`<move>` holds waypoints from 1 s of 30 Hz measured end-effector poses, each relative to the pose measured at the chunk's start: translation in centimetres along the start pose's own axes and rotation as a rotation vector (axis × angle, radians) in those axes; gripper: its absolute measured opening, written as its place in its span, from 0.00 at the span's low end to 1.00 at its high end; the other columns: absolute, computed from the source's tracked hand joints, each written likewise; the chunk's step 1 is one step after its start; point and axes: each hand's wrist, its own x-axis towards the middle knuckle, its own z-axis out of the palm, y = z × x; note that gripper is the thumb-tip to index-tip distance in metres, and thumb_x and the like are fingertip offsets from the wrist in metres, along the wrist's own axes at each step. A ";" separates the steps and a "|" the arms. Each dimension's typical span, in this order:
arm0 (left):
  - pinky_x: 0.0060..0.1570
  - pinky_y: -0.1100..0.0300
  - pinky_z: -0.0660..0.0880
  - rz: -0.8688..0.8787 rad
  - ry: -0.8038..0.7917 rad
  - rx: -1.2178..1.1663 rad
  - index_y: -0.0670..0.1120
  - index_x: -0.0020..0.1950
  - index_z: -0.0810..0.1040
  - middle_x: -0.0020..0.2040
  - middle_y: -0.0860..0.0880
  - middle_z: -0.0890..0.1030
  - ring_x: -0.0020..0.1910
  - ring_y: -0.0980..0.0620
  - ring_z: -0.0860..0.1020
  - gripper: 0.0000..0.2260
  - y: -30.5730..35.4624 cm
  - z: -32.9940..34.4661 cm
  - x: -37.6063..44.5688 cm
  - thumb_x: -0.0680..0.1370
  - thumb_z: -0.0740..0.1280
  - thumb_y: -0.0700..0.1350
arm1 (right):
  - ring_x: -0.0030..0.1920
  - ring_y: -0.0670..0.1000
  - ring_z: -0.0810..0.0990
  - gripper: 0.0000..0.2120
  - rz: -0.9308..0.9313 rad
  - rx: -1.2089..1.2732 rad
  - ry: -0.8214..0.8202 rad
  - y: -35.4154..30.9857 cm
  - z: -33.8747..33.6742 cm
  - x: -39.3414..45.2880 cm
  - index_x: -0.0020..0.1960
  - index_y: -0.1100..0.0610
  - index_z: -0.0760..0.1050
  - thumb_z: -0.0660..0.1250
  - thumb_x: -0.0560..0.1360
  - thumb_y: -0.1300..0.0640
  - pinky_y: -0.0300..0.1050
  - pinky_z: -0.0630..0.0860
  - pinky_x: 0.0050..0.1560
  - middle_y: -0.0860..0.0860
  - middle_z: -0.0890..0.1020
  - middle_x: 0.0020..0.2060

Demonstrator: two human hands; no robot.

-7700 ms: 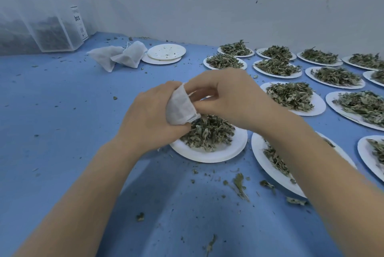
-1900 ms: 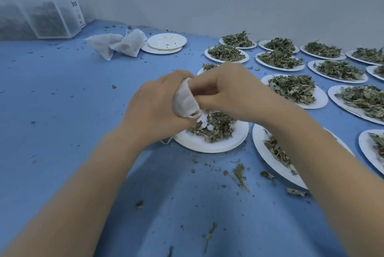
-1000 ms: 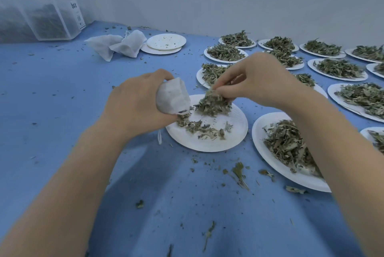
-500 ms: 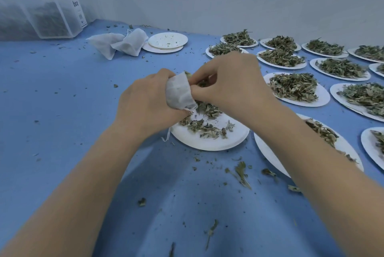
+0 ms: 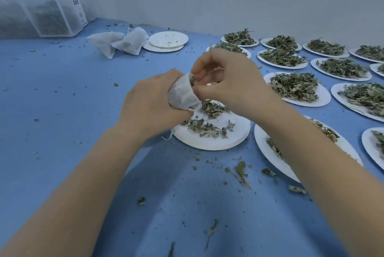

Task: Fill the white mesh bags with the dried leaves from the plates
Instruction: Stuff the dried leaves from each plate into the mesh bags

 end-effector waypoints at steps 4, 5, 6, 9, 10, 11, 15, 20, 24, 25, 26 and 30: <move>0.39 0.49 0.74 0.032 0.016 0.003 0.57 0.43 0.70 0.34 0.58 0.73 0.40 0.49 0.75 0.15 0.3 0.3 -0.1 0.64 0.74 0.52 | 0.31 0.38 0.75 0.14 -0.062 -0.038 0.043 0.2 0.7 -0.1 0.40 0.48 0.73 0.70 0.66 0.66 0.27 0.70 0.36 0.41 0.79 0.30; 0.40 0.49 0.74 0.028 0.024 0.004 0.56 0.44 0.71 0.35 0.57 0.74 0.40 0.48 0.75 0.14 0.3 0.3 -0.1 0.64 0.74 0.52 | 0.32 0.38 0.75 0.12 -0.067 -0.040 0.049 0.2 0.6 -0.1 0.41 0.48 0.74 0.70 0.66 0.64 0.29 0.70 0.37 0.41 0.79 0.31; 0.40 0.49 0.74 0.026 0.037 0.005 0.54 0.46 0.73 0.36 0.56 0.74 0.40 0.48 0.75 0.14 0.2 0.3 -0.1 0.65 0.74 0.52 | 0.34 0.39 0.74 0.10 -0.065 -0.043 0.059 0.3 0.3 -0.1 0.42 0.47 0.74 0.71 0.66 0.60 0.32 0.71 0.39 0.41 0.79 0.34; 0.41 0.49 0.74 0.029 0.083 0.002 0.52 0.50 0.75 0.40 0.55 0.77 0.42 0.49 0.75 0.16 0.2 0.1 0.0 0.66 0.73 0.55 | 0.44 0.41 0.77 0.10 0.013 -0.058 0.042 0.5 -0.9 0.1 0.50 0.44 0.77 0.70 0.70 0.51 0.36 0.73 0.43 0.41 0.77 0.47; 0.42 0.49 0.75 0.029 0.092 -0.004 0.52 0.52 0.75 0.41 0.55 0.78 0.43 0.50 0.75 0.18 0.2 0.1 0.0 0.67 0.73 0.55 | 0.48 0.41 0.78 0.12 0.063 -0.056 -0.010 0.6 -1.2 0.2 0.55 0.42 0.76 0.69 0.72 0.52 0.37 0.73 0.46 0.41 0.76 0.52; 0.43 0.49 0.75 0.026 0.096 -0.011 0.52 0.54 0.75 0.42 0.55 0.78 0.44 0.50 0.75 0.19 0.2 0.1 0.0 0.67 0.73 0.55 | 0.51 0.42 0.79 0.16 0.116 -0.035 -0.079 0.7 -1.4 0.2 0.59 0.41 0.75 0.67 0.73 0.54 0.39 0.75 0.51 0.42 0.76 0.56; 0.42 0.51 0.74 0.029 0.099 -0.027 0.51 0.54 0.76 0.41 0.56 0.77 0.43 0.50 0.75 0.19 0.2 0.1 0.0 0.66 0.73 0.54 | 0.45 0.48 0.84 0.18 0.206 0.169 -0.244 0.7 -1.3 0.1 0.62 0.50 0.76 0.67 0.74 0.62 0.42 0.79 0.53 0.47 0.82 0.51; 0.37 0.56 0.69 0.015 0.093 -0.001 0.51 0.52 0.75 0.36 0.58 0.72 0.40 0.52 0.72 0.19 0.2 -0.1 0.1 0.63 0.71 0.53 | 0.39 0.44 0.84 0.13 0.102 0.000 -0.053 0.7 -1.4 0.2 0.52 0.51 0.81 0.76 0.67 0.56 0.29 0.73 0.35 0.45 0.84 0.41; 0.41 0.51 0.74 0.012 0.076 -0.011 0.51 0.53 0.75 0.41 0.55 0.76 0.43 0.50 0.74 0.19 0.2 -0.1 0.0 0.64 0.73 0.51 | 0.37 0.41 0.82 0.08 -0.011 -0.116 0.020 0.4 -1.1 0.2 0.46 0.51 0.83 0.76 0.67 0.58 0.28 0.74 0.40 0.43 0.84 0.36; 0.43 0.50 0.74 0.014 0.065 0.002 0.51 0.54 0.75 0.42 0.54 0.77 0.44 0.49 0.75 0.20 0.2 -0.1 0.0 0.64 0.73 0.51 | 0.38 0.41 0.82 0.07 -0.055 -0.209 0.026 0.3 -1.0 0.2 0.46 0.51 0.84 0.75 0.68 0.57 0.28 0.74 0.45 0.43 0.83 0.36; 0.44 0.49 0.74 0.016 0.052 0.021 0.52 0.55 0.75 0.44 0.54 0.78 0.45 0.49 0.75 0.21 0.2 -0.1 0.1 0.64 0.73 0.51 | 0.37 0.40 0.80 0.07 -0.101 -0.312 0.023 0.2 -0.9 0.2 0.47 0.50 0.84 0.74 0.69 0.57 0.26 0.72 0.47 0.42 0.83 0.36; 0.44 0.50 0.74 0.050 0.042 0.046 0.51 0.53 0.76 0.44 0.54 0.78 0.45 0.48 0.76 0.18 0.5 0.1 0.0 0.65 0.73 0.52 | 0.38 0.44 0.76 0.06 -0.193 -0.422 -0.009 -0.5 -0.3 -0.1 0.45 0.51 0.84 0.70 0.72 0.59 0.26 0.64 0.40 0.45 0.82 0.34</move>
